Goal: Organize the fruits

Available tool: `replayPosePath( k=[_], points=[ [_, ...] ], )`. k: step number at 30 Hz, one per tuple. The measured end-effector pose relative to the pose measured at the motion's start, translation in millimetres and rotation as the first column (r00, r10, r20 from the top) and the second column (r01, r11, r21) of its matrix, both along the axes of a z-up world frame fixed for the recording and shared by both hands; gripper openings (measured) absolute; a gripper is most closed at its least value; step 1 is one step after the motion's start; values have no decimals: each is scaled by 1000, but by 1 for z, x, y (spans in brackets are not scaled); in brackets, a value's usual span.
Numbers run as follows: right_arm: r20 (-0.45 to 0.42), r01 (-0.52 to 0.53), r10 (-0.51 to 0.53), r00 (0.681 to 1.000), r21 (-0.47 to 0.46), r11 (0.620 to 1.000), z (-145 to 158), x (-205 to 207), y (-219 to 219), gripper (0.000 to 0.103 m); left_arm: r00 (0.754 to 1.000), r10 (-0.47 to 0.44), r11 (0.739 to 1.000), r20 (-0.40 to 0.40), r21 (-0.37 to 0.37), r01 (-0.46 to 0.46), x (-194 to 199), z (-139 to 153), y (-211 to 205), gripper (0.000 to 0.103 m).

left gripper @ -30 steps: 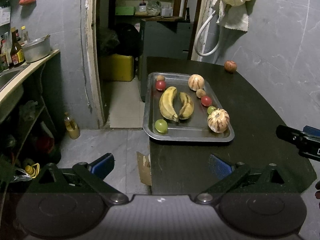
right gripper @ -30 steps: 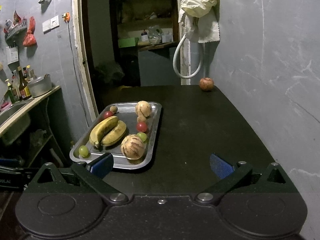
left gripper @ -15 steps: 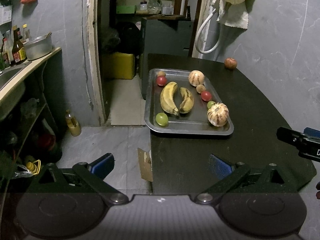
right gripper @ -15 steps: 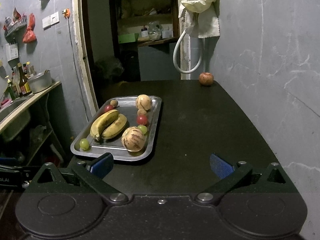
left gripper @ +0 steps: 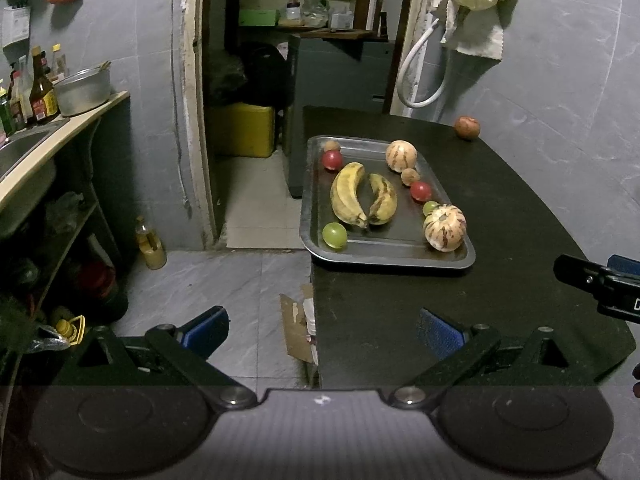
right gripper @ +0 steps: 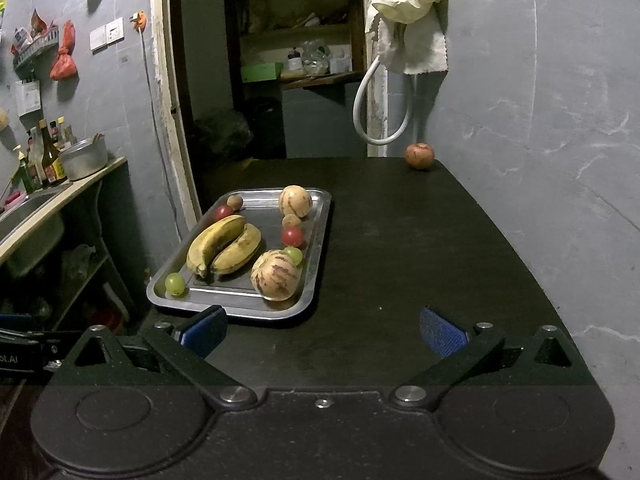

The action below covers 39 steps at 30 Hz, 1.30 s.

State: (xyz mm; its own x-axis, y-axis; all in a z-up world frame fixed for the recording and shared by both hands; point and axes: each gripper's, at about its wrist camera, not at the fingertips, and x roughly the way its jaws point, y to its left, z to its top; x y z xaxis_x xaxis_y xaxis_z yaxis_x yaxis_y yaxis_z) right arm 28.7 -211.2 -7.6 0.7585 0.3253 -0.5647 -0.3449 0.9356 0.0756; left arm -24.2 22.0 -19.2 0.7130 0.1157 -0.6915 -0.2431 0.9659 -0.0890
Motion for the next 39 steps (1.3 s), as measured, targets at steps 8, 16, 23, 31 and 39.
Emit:
replayPosePath(
  k=[8,16,23,31,39],
  points=[
    [0,2,-2,1000,0,1000,-1,0,0,102,1000,3,1000,-2,1,-3,0,-1,0,102],
    [-3,7,-7,1000,-1,1000,-3,4,-3,102,1000,0,1000,-4,1,0,2,-3,-2,102],
    [-7,9,-9,1000,-1,1000,-3,5,-5,102,1000,1,1000,-4,1,-1,2,-3,-3,102],
    [-8,9,-9,1000,-2,1000,-2,5,-5,102,1000,1,1000,-5,1,-1,2,-3,-3,102],
    [-10,6,-6,1000,-3,1000,-3,5,-5,102,1000,1,1000,-5,1,-1,2,-3,-3,102]
  ],
)
